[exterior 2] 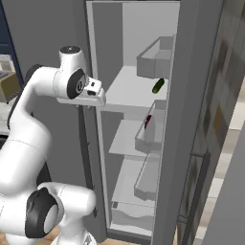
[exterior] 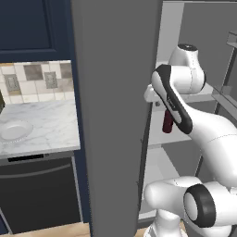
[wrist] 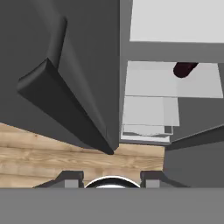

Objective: Pick cucumber from the fridge and place it on the plate on the counter.

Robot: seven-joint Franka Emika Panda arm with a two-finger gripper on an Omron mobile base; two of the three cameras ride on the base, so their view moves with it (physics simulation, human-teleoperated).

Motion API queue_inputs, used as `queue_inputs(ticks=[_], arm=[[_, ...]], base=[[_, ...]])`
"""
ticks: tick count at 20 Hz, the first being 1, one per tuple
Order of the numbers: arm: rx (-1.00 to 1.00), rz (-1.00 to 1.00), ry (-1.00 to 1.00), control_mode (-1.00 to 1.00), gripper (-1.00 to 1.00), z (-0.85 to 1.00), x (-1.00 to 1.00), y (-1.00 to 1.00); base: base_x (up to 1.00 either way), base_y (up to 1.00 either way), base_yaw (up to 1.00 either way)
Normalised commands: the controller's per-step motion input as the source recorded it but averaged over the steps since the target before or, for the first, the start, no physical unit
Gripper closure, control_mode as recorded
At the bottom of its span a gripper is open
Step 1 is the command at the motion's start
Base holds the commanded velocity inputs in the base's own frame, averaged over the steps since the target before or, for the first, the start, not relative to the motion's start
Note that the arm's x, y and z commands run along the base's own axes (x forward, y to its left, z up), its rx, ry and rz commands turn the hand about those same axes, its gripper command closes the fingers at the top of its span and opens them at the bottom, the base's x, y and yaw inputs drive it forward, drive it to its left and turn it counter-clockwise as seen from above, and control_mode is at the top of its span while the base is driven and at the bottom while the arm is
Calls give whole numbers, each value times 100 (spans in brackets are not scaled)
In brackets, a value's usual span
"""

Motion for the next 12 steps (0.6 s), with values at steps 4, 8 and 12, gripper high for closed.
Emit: queue_inputs(ticks=[4,8,12], arm=[[-1,-1,-1,-100,-100,0,1,-4],[-4,-6,-8,-100,-100,4,0,-48],[-2,-16,-4,-100,-100,13,0,-69]], base=[[0,0,0],[0,0,0],[0,0,0]])
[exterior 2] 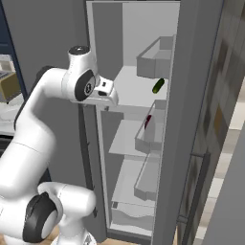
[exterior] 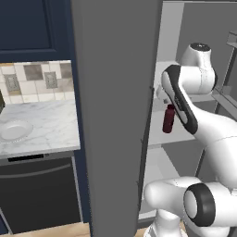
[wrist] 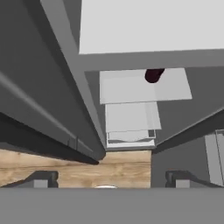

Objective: Pick cucumber from the fridge and place it on the plate on the counter.

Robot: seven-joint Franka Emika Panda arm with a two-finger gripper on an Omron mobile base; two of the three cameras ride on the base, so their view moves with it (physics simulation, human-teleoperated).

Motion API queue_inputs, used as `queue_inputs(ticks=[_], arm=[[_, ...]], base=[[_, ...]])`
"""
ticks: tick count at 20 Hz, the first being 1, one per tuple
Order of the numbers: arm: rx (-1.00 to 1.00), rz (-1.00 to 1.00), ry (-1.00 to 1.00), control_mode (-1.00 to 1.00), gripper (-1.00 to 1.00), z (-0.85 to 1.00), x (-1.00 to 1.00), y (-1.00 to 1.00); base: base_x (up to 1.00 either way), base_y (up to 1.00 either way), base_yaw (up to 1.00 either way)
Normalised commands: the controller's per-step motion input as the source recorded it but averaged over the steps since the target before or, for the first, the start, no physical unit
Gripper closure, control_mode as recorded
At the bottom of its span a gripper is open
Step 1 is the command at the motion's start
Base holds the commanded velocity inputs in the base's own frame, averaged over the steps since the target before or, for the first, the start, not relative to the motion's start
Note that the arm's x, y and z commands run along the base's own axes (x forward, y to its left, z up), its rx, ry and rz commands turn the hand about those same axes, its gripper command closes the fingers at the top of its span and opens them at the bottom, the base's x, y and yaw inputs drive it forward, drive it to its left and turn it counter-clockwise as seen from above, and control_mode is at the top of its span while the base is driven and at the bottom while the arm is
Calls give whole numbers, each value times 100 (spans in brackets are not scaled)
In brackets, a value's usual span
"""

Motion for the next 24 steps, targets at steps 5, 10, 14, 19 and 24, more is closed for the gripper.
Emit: queue_inputs(ticks=[5,10,14,19,24], arm=[[-9,-18,-8,-100,-100,18,3,-63],[-5,-16,-6,-100,-100,21,43,-54],[0,-13,-4,-100,-100,10,47,-76],[0,-4,-3,-100,-100,6,58,-40],[0,2,-4,-100,-100,0,64,-15]], base=[[0,0,0],[0,0,0],[0,0,0],[0,0,0],[0,0,0]])
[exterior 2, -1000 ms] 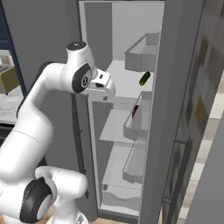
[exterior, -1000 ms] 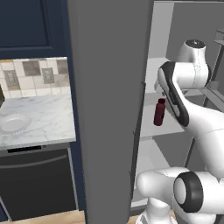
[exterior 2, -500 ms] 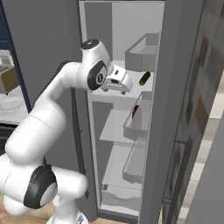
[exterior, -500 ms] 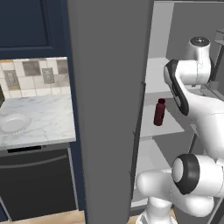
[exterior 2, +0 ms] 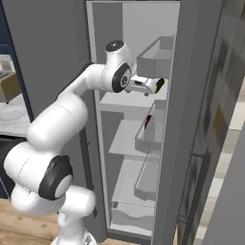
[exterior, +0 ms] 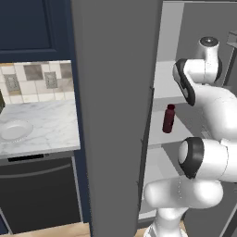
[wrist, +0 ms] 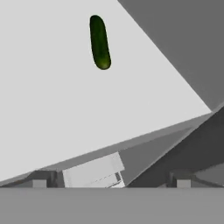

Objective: Pick cucumber from the fridge and place it on the plate on the counter.

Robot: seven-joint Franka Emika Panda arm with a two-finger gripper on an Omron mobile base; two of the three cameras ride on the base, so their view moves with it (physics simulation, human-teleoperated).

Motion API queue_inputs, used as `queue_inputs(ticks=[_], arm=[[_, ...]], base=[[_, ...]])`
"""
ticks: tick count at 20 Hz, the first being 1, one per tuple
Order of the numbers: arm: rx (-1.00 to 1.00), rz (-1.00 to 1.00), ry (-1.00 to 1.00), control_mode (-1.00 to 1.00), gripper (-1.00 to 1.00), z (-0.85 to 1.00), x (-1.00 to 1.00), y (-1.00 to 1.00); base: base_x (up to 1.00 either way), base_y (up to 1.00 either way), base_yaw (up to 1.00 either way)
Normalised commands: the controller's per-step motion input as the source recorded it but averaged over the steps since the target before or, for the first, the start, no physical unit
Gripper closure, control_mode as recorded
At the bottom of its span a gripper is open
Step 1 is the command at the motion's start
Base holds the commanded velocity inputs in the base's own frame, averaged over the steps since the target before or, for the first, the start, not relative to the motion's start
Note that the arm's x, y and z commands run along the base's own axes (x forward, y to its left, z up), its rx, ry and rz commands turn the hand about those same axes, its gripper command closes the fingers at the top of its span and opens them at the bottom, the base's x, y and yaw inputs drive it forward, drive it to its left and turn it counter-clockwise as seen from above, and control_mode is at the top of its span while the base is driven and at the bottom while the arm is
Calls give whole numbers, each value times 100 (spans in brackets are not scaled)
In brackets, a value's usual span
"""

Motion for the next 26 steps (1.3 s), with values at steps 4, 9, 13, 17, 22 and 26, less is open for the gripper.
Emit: queue_inputs(ticks=[4,9,13,17,22,26], arm=[[0,1,0,-100,-100,0,58,-23],[2,0,1,-100,-100,0,80,-39],[2,0,1,-100,-100,0,80,-29],[0,3,0,-100,-100,0,46,-15],[1,1,0,-100,-100,-5,24,-5],[1,3,0,-100,-100,-18,8,0]], base=[[0,0,0],[0,0,0],[0,0,0],[0,0,0],[0,0,0],[0,0,0]])
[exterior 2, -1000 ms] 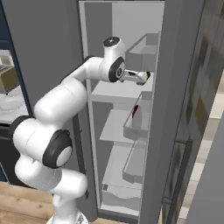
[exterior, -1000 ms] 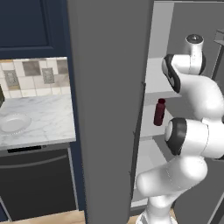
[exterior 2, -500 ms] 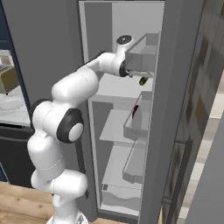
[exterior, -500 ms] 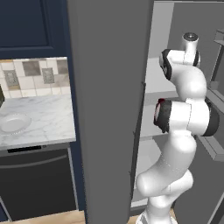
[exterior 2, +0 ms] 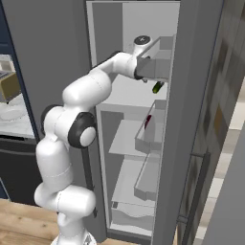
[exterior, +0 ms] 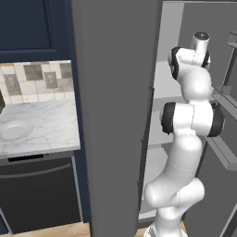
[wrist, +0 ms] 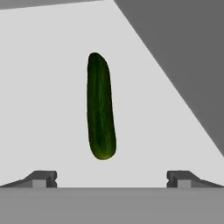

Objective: Pick cucumber from the fridge and place it on the plate on the counter.

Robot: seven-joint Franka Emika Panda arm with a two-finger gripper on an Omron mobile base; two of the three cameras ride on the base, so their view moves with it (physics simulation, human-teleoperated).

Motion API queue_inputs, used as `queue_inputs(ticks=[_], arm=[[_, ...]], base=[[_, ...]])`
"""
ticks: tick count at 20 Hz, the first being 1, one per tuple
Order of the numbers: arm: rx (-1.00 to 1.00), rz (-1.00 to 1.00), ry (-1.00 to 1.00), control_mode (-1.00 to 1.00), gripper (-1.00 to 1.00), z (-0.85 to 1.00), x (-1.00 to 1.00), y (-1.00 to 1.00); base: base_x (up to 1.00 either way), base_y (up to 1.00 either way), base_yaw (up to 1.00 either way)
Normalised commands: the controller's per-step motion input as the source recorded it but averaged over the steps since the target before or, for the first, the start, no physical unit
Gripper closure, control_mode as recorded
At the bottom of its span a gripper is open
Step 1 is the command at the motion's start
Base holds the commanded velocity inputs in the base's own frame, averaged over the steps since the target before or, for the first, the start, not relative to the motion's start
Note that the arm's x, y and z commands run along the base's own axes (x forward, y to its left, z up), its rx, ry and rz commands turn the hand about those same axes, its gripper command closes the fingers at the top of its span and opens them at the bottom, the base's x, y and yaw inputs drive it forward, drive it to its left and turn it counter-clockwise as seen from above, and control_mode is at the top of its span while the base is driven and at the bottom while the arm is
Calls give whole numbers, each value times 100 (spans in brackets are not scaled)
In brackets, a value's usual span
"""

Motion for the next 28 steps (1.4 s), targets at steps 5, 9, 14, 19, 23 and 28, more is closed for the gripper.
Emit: queue_inputs(ticks=[5,9,14,19,23,28], arm=[[0,3,0,-100,-100,-32,12,0],[0,1,0,-100,-100,-31,27,0],[0,2,0,-100,-100,-12,48,0],[0,9,0,-100,-100,0,44,-17],[0,4,0,-100,-100,-3,5,-34],[0,0,1,-100,-100,-12,0,-25]], base=[[0,0,0],[0,0,0],[0,0,0],[0,0,0],[0,0,0],[0,0,0]])
